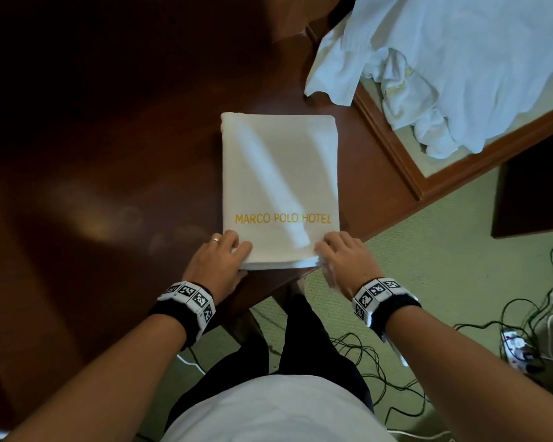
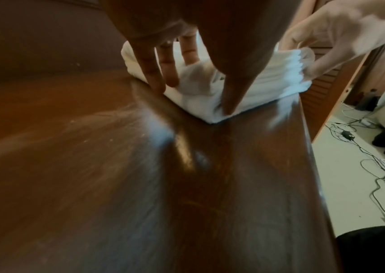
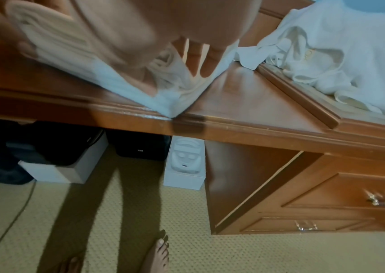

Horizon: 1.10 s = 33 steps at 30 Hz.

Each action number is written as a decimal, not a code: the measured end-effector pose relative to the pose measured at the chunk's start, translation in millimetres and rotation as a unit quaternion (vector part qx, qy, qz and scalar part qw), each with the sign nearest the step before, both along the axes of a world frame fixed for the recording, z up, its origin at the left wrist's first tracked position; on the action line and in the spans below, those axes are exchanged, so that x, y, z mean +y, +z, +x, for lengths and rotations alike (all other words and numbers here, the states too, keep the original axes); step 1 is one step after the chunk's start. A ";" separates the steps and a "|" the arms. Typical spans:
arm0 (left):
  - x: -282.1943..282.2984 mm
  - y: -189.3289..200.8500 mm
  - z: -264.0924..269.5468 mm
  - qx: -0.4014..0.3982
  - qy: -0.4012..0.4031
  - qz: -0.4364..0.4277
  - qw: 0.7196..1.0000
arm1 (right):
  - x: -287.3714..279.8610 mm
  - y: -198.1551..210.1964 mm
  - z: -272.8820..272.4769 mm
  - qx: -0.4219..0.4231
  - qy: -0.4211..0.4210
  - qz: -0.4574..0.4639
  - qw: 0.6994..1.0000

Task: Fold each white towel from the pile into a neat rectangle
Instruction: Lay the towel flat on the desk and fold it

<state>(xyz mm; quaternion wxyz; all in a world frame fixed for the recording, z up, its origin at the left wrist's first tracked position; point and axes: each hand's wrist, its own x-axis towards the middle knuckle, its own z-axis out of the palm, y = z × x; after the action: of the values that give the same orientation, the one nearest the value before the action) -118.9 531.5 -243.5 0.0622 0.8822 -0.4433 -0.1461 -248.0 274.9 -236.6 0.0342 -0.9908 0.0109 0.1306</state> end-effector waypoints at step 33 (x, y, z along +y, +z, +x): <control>-92.3 5.7 133.9 -0.062 0.033 0.061 0.996 | -42.3 0.5 142.7 -0.103 -0.062 0.026 0.992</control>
<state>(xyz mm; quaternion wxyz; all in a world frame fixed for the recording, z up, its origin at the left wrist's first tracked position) 15.0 439.2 -237.8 -0.0148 0.9056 -0.4075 -0.1164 -105.3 232.6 -236.0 0.0685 -0.9952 0.0650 0.0258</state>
